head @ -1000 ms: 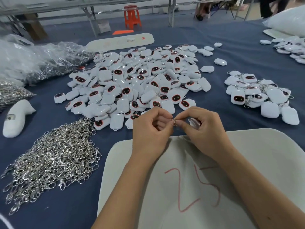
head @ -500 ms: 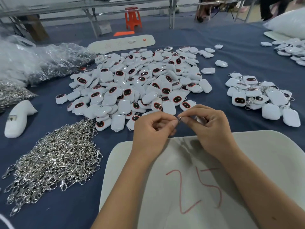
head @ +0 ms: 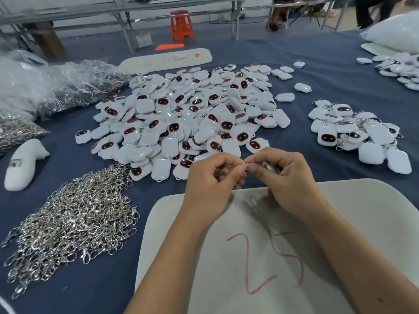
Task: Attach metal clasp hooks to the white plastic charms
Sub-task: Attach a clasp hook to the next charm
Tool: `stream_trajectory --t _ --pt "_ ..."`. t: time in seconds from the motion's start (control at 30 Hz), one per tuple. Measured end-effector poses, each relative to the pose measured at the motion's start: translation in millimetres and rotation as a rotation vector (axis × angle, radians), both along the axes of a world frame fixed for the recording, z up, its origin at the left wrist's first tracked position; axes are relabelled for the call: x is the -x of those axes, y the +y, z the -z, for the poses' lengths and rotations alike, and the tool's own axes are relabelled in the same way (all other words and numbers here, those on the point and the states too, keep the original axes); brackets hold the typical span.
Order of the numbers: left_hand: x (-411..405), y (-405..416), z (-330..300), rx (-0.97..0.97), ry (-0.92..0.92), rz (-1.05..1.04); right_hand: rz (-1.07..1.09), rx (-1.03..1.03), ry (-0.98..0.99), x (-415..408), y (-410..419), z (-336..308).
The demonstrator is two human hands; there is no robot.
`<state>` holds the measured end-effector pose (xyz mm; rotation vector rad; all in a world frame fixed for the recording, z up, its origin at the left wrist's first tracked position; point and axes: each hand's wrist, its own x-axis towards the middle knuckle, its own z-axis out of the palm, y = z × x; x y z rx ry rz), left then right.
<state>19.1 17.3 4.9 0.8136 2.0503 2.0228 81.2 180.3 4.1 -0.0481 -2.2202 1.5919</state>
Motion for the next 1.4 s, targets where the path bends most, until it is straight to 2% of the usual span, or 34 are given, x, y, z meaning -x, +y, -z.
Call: stream_trajectory --t 0.17,0.33,0.53,0.73,0.9,1.0,1.07,1.17,1.3,1.4 --pt "-1 1 3 0.038 0.041 -0.008 0.027 -0.012 0.005 0 -1 0" --pt "-3 4 4 0.12 0.17 -0.074 0.035 -0.007 0.051 0 -6 0" --pt "-10 13 5 0.095 0.255 -0.188 0.115 -0.038 0.131 -2 -13 2" --pt "-11 16 7 0.15 0.306 -0.251 0.161 -0.069 0.136 -3 -21 2" --pt "-11 12 6 0.244 0.353 -0.256 0.118 0.011 0.046 -3 -21 -4" --pt "-7 8 6 0.285 0.379 -0.238 0.176 0.161 -0.09 -3 -7 -2" --pt "-5 7 8 0.309 0.377 -0.201 0.174 0.151 -0.154 -4 1 -1" --pt "-4 7 12 0.326 0.381 -0.174 0.179 0.079 -0.095 -4 2 -4" --pt "-4 8 13 0.362 0.377 -0.138 0.143 0.27 -0.037 -4 -4 -7" --pt "-5 9 11 0.372 0.354 -0.111 0.22 0.301 -0.017 -3 -4 -7"
